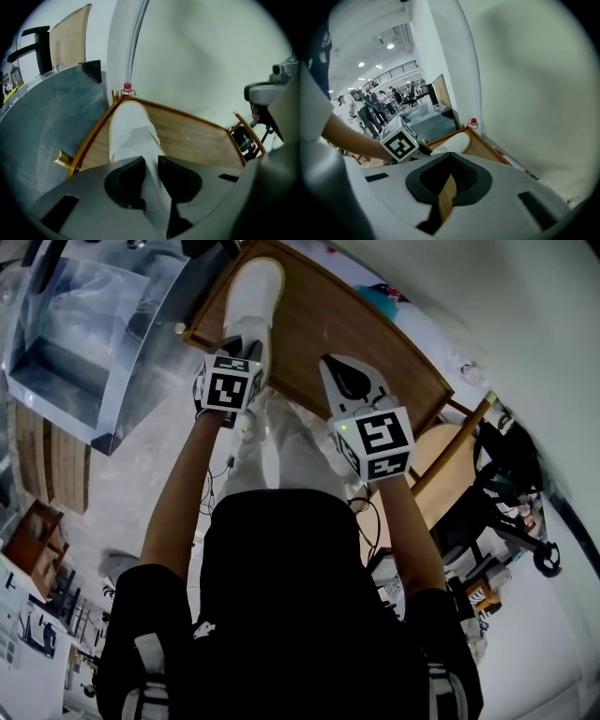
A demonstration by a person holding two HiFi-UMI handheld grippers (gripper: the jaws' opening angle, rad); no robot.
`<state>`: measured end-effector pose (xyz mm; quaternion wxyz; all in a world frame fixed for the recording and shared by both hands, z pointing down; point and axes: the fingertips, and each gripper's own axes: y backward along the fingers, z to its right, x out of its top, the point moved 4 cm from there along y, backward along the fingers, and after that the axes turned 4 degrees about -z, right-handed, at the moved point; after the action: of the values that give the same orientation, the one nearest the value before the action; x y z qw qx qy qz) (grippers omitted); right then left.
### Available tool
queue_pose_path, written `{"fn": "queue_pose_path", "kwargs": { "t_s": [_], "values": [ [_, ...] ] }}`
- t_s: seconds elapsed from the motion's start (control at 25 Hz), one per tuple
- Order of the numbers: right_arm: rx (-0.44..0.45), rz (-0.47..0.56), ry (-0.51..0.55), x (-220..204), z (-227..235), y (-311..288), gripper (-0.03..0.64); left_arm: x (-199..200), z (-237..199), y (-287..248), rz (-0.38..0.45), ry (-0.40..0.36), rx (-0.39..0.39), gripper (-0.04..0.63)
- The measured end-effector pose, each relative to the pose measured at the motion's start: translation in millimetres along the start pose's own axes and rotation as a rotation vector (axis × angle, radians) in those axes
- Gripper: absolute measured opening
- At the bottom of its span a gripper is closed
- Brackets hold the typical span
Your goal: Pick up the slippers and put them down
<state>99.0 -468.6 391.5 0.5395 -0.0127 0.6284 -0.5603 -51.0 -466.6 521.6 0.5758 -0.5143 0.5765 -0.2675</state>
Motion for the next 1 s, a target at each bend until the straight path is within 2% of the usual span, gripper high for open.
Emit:
{"fn": "queue_pose_path", "kwargs": {
  "t_s": [0.16,0.44,1.0],
  "values": [
    [-0.009,0.001,0.001,0.2,-2.1,1.5,-0.002,-0.4,0.8,-0.7,0.015,-0.025,0.022,0.049],
    [-0.028,0.018,-0.009,5.7,-1.5,9.1,-0.001,-1.7,2.8,9.6,0.026,-0.047,0.009,0.027],
    [-0.078,0.078,0.027,16.4,-20.7,37.1,0.0,-2.7,4.1,65.0,0.141,-0.089,0.002,0.02]
  ]
}}
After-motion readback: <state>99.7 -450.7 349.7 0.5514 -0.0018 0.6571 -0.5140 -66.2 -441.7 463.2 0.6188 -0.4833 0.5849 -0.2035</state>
